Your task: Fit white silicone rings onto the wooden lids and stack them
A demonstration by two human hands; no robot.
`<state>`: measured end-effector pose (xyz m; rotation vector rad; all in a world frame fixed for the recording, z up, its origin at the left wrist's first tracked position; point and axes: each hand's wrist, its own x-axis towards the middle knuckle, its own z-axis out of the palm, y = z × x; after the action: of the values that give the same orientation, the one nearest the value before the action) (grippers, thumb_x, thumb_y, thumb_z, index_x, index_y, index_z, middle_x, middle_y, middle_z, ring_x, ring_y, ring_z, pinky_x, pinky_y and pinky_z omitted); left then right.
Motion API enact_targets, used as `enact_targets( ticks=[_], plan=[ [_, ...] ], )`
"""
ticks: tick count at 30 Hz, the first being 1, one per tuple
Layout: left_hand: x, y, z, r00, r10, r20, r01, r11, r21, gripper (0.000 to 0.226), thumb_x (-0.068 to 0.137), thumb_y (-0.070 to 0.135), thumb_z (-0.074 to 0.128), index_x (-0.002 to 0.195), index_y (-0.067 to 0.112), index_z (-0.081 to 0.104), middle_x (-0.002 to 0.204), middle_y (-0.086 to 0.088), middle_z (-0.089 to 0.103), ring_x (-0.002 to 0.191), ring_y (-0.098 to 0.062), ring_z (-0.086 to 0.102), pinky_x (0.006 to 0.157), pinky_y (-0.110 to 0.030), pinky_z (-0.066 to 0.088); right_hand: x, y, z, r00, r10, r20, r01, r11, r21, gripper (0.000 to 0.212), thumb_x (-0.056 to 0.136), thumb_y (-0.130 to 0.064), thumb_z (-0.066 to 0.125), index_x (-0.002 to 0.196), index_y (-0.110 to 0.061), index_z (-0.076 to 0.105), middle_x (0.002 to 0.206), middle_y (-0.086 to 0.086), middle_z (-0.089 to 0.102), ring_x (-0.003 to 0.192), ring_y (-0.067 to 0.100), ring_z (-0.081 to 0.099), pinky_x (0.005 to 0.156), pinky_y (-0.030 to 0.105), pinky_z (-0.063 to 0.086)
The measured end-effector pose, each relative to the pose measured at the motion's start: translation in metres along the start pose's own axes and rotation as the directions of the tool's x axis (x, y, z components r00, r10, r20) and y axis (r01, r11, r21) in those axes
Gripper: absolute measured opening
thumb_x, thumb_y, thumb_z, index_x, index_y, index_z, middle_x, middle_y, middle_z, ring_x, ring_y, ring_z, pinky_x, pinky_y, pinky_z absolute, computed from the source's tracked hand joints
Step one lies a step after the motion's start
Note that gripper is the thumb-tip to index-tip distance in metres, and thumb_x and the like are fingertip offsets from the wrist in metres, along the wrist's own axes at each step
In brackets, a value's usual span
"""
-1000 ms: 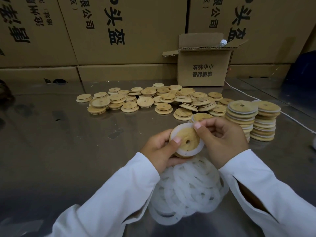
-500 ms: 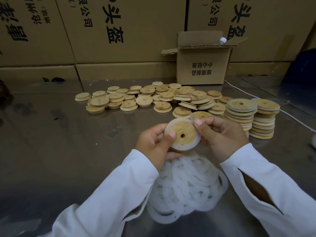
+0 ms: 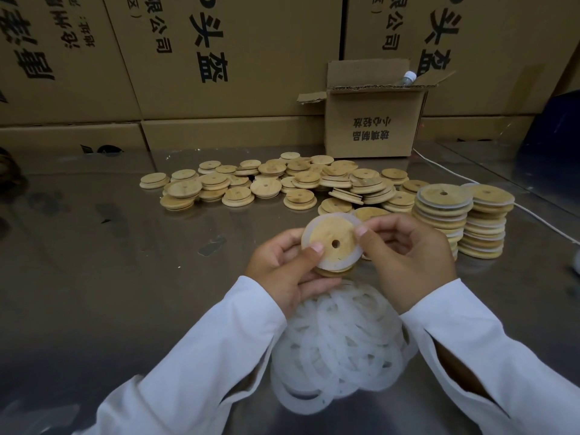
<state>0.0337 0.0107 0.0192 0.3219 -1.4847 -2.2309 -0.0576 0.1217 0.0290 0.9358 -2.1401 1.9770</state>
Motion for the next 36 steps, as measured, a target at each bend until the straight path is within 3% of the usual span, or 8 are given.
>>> enact_targets(
  ticks=[7,10,14,18,25,28,33,36],
  plan=[
    [-0.001,-0.004,0.001,0.999,-0.007,0.033,0.002,0.988,0.157,0.032,0.079,-0.012,0.057,0.099,0.011,0.064,0.102,-0.018,0.068,0.095,-0.032,0.065,0.079,-0.038,0.056,-0.001,0.001,0.0,0.994,-0.095,0.05,0.096,0.995,-0.012,0.021,0.079,-0.012,0.065,0.068,-0.029,0.061,0.068,-0.014,0.062,0.068,-0.004,0.057,0.063,0.008,0.044],
    [-0.002,-0.005,0.002,1.0,0.018,0.015,-0.02,0.984,0.179,0.024,0.072,0.006,0.064,0.095,0.01,0.067,0.094,-0.017,0.069,0.091,-0.031,0.065,0.085,-0.044,0.053,-0.002,0.0,0.001,0.987,-0.109,0.117,0.111,0.994,-0.011,0.023,0.079,-0.012,0.066,0.067,-0.031,0.061,0.065,-0.015,0.062,0.066,-0.002,0.058,0.064,0.009,0.046],
    [-0.002,-0.004,0.001,0.998,0.057,-0.029,-0.048,0.969,0.243,0.034,0.061,0.026,0.065,0.091,0.01,0.07,0.092,-0.018,0.07,0.089,-0.031,0.065,0.091,-0.05,0.049,-0.002,-0.002,0.001,0.985,-0.058,0.162,0.058,0.998,0.006,0.021,0.078,-0.013,0.066,0.065,-0.028,0.062,0.062,-0.015,0.063,0.063,-0.001,0.058,0.064,0.013,0.048],
    [0.0,-0.001,0.0,0.996,0.085,-0.018,-0.078,0.964,0.254,0.038,0.061,0.026,0.065,0.094,0.009,0.069,0.091,-0.016,0.069,0.089,-0.03,0.064,0.091,-0.05,0.049,0.002,-0.005,-0.002,0.98,0.004,0.201,-0.021,0.996,0.082,0.017,0.079,-0.011,0.065,0.066,-0.021,0.064,0.064,-0.012,0.064,0.059,-0.004,0.057,0.06,0.006,0.045],
    [0.0,-0.002,-0.001,0.996,0.074,-0.049,-0.068,0.992,0.11,0.028,0.062,0.022,0.066,0.087,0.009,0.072,0.084,-0.015,0.069,0.08,-0.024,0.066,0.077,-0.037,0.056,0.002,-0.007,-0.003,0.982,-0.038,0.186,0.026,0.998,0.065,0.02,0.078,-0.013,0.066,0.063,-0.026,0.063,0.056,-0.02,0.063,0.057,-0.005,0.058,0.057,0.005,0.043],
    [0.0,-0.003,-0.001,0.991,0.118,-0.069,-0.105,0.98,0.17,0.02,0.065,0.02,0.076,0.084,0.014,0.073,0.084,-0.013,0.071,0.082,-0.026,0.067,0.081,-0.042,0.054,0.001,-0.007,-0.003,0.982,-0.051,0.179,0.041,0.997,0.063,0.019,0.076,-0.015,0.067,0.063,-0.027,0.063,0.058,-0.02,0.064,0.058,-0.004,0.058,0.058,0.006,0.044],
    [0.001,-0.008,0.001,0.975,0.176,-0.134,-0.142,0.963,0.231,0.02,0.063,0.025,0.068,0.081,0.018,0.074,0.083,-0.009,0.073,0.084,-0.027,0.067,0.089,-0.049,0.051,-0.005,-0.006,0.0,0.989,-0.083,0.123,0.083,0.997,0.005,0.01,0.073,-0.023,0.068,0.067,-0.029,0.063,0.066,-0.01,0.065,0.067,0.004,0.06,0.065,0.019,0.049],
    [0.001,-0.009,0.002,0.97,0.178,-0.163,-0.143,0.969,0.202,0.019,0.062,0.023,0.075,0.081,0.017,0.073,0.08,-0.01,0.072,0.084,-0.028,0.066,0.091,-0.051,0.05,-0.009,-0.004,0.005,0.988,-0.137,0.07,0.14,0.99,-0.032,0.014,0.073,-0.023,0.069,0.071,-0.032,0.058,0.066,-0.014,0.061,0.068,-0.001,0.058,0.061,0.009,0.044]
  ],
)
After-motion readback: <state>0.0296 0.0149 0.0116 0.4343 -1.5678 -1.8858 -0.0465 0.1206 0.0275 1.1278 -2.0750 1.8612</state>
